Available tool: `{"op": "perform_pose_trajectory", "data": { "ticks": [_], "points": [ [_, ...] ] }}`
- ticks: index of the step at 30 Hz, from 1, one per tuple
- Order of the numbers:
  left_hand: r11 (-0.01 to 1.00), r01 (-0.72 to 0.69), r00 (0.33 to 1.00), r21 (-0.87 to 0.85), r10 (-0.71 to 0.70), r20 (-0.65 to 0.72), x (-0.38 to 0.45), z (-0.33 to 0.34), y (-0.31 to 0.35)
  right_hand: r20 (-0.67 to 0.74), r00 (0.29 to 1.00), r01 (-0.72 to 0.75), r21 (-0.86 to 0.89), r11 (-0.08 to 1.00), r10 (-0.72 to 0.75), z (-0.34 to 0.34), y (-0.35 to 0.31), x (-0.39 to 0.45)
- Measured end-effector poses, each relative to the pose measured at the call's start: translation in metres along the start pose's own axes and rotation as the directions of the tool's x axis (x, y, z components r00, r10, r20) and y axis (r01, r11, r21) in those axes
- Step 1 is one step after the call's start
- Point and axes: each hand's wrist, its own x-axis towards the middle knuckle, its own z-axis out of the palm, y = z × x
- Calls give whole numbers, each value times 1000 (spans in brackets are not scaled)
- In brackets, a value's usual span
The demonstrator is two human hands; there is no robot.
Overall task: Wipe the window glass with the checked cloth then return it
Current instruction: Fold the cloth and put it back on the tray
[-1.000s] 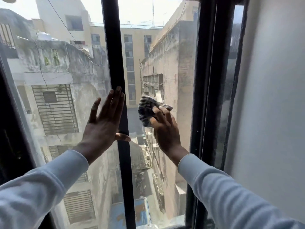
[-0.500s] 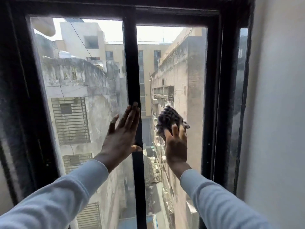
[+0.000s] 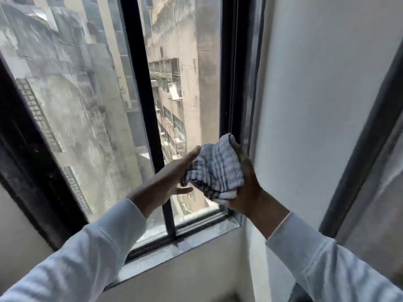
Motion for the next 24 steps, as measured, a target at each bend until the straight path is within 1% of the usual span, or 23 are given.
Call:
{"op": "perform_pose_trajectory", "data": {
  "ticks": [1,2,3,4,5,6,7,8,10,12,15,17,19,20,22,24],
  "points": [
    [999,-13,1000,-29,14,15,-2,15,-17,-14,1000,5,-27,1000,-5,-8,7,-19],
    [998,-34,999,-51,34,12,-6,32,-35,-78,997,-8,-59,998,3,-19,16,-40],
    [996,-66,998,-68,65,-5,-11,45,-51,-187,982,-25,-93,995,7,-32,24,-58],
    [993,-88,996,-77,88,0,-17,61,-67,-310,951,-39,-150,988,-10,-46,32,-79],
    [991,-105,994,-79,106,17,-24,77,-81,-440,896,-50,-240,969,-63,-62,41,-101],
    [992,-111,993,-66,113,34,-32,94,-96,-569,812,-80,-328,941,-129,-77,49,-125],
    [993,-103,993,-50,105,51,-40,111,-111,-670,713,-104,-393,914,-207,-94,57,-150],
    [995,-91,994,-35,93,59,-45,125,-125,-726,634,-136,-445,885,-267,-109,63,-172],
    [998,-55,995,-14,56,86,-55,161,-157,-797,508,-233,-492,839,-327,-139,75,-216],
    [1000,5,993,-11,-4,121,-59,198,-196,-844,429,-315,-475,822,-323,-176,89,-258],
    [986,167,968,25,-169,184,-56,257,-268,-905,348,-401,-380,834,-245,-247,121,-315],
    [947,320,921,29,-318,226,-49,303,-327,-940,302,-460,-288,840,-157,-305,145,-353],
    [897,437,860,70,-440,259,-40,346,-383,-962,250,-549,-232,803,-108,-362,168,-386],
    [882,462,842,90,-468,268,-34,368,-411,-968,225,-612,-226,758,-107,-391,178,-400],
    [871,482,830,94,-488,272,-24,409,-460,-973,193,-714,-229,662,-127,-445,196,-422],
    [868,488,826,93,-494,272,-13,441,-500,-971,183,-758,-239,607,-155,-489,210,-435]
  ]
}}
